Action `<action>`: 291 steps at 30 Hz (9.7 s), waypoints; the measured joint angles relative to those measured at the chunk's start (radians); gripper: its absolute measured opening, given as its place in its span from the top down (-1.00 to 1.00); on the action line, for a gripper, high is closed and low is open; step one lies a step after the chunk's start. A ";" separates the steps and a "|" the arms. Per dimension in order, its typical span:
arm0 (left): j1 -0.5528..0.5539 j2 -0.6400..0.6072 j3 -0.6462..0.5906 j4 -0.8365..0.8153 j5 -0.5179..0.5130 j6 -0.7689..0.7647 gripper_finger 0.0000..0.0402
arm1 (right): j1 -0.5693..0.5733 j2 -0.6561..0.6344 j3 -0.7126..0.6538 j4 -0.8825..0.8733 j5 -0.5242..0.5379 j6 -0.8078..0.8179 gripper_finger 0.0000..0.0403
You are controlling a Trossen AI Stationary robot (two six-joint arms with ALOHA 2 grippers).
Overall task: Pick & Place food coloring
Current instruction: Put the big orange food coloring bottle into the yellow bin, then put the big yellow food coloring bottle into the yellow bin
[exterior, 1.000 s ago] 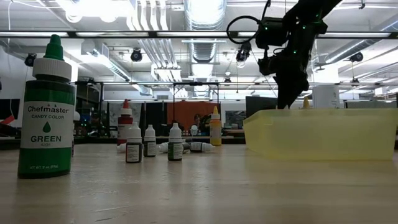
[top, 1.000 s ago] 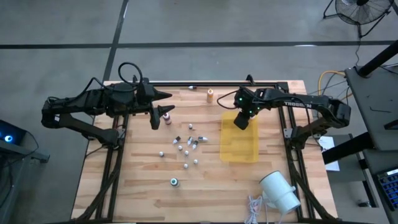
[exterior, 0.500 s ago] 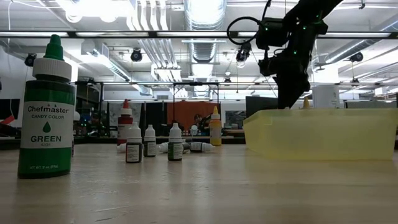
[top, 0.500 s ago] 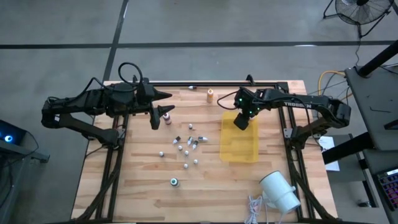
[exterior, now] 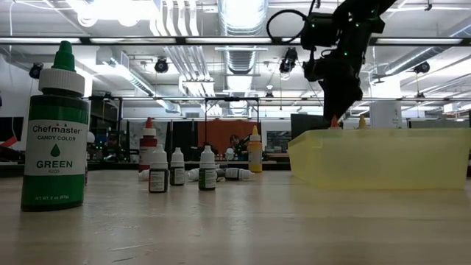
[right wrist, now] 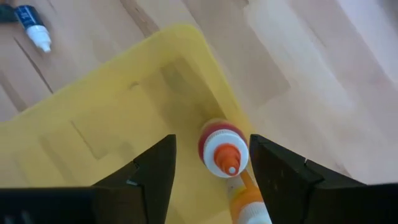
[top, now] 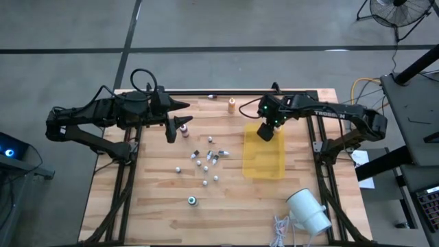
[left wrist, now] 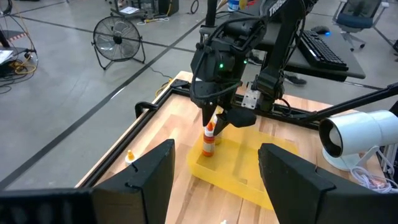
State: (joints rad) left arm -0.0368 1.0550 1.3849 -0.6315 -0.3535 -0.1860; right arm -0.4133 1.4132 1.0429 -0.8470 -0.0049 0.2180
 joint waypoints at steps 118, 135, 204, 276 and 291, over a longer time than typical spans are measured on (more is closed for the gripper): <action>0.000 0.000 0.000 -0.001 -0.040 -0.050 -0.02 | -0.225 0.702 0.764 0.008 -0.199 -0.352 -0.47; 0.000 0.000 0.000 -0.001 -0.040 -0.050 -0.02 | -0.225 0.719 0.764 0.014 -0.150 -0.352 -0.37; 0.000 0.000 0.000 -0.002 -0.042 -0.050 -0.02 | -0.068 0.467 1.092 -0.508 -0.153 -0.382 0.47; 0.001 0.000 0.000 0.000 -0.042 -0.050 -0.02 | 0.003 0.161 0.063 0.131 -0.040 -0.224 0.47; 0.001 0.000 0.000 0.000 -0.042 -0.050 -0.02 | 0.004 0.161 0.041 0.177 -0.019 -0.250 0.46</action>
State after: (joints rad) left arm -0.0357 1.0550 1.3850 -0.6312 -0.3950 -0.2360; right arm -0.4095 1.5745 1.0843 -0.6699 -0.0235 -0.0319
